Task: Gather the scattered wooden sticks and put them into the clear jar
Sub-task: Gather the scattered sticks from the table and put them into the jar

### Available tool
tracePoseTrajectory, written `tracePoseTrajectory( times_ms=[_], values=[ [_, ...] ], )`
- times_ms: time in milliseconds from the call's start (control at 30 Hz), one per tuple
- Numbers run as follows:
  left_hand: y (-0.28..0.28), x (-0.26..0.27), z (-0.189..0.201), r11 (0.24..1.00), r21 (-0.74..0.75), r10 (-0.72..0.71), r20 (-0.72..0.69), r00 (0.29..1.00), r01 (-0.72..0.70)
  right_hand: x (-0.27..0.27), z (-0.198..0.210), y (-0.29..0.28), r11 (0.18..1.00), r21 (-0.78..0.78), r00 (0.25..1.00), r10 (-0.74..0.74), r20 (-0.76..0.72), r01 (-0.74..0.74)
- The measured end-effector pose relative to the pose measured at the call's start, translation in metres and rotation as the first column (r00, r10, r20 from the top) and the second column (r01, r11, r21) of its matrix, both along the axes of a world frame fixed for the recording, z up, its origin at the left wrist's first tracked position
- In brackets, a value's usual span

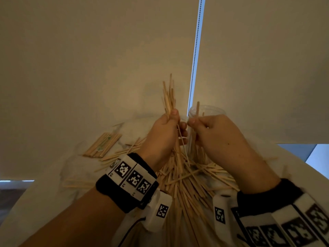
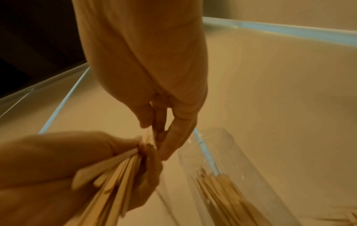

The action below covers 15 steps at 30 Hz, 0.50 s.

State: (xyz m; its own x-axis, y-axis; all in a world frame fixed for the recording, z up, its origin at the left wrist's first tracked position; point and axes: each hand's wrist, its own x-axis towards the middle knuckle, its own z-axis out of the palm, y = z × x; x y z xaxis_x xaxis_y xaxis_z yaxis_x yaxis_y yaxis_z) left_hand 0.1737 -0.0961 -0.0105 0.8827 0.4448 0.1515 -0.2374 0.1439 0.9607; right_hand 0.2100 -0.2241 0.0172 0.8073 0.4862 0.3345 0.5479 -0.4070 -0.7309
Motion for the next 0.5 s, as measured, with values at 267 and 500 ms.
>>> tracePoseTrajectory(
  times_ms=[267,500],
  values=[
    [-0.024,-0.017,0.013,0.975,0.142,-0.176,0.013,0.984,0.173,-0.003,0.010,-0.001,0.973,0.223,0.998,-0.052,-0.027,0.056],
    [-0.037,-0.023,0.012,0.905,0.059,-0.425,0.042,0.904,0.422,-0.001,0.022,-0.012,0.924,0.383,0.987,0.060,-0.152,0.003]
  ],
)
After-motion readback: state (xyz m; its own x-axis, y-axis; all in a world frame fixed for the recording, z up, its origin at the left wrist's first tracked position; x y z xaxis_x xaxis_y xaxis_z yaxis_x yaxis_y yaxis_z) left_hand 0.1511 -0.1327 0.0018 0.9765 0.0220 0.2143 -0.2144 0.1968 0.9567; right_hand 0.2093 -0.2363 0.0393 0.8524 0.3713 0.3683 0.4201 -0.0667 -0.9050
